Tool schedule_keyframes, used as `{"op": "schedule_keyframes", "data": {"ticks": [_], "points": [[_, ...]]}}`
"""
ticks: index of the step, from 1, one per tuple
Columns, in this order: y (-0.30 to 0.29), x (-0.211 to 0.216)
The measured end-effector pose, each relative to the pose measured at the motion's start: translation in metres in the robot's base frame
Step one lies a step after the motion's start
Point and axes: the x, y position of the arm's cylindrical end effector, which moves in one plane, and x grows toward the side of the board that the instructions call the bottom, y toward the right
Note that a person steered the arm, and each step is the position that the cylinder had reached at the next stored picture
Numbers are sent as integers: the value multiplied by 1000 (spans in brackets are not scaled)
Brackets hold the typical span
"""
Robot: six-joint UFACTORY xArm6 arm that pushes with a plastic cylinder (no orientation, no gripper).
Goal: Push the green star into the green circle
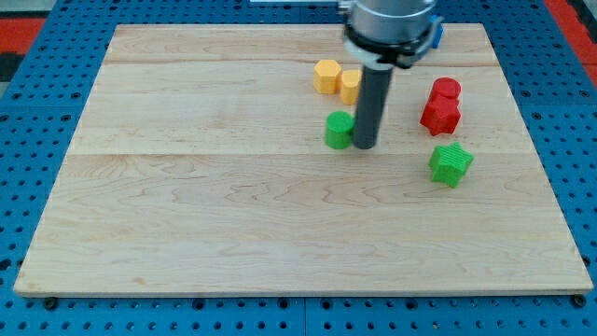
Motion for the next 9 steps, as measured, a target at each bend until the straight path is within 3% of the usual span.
{"op": "schedule_keyframes", "data": {"ticks": [1, 5, 7, 8, 9], "points": [[-1, 7], [170, 12], [165, 58], [140, 61], [165, 80]]}}
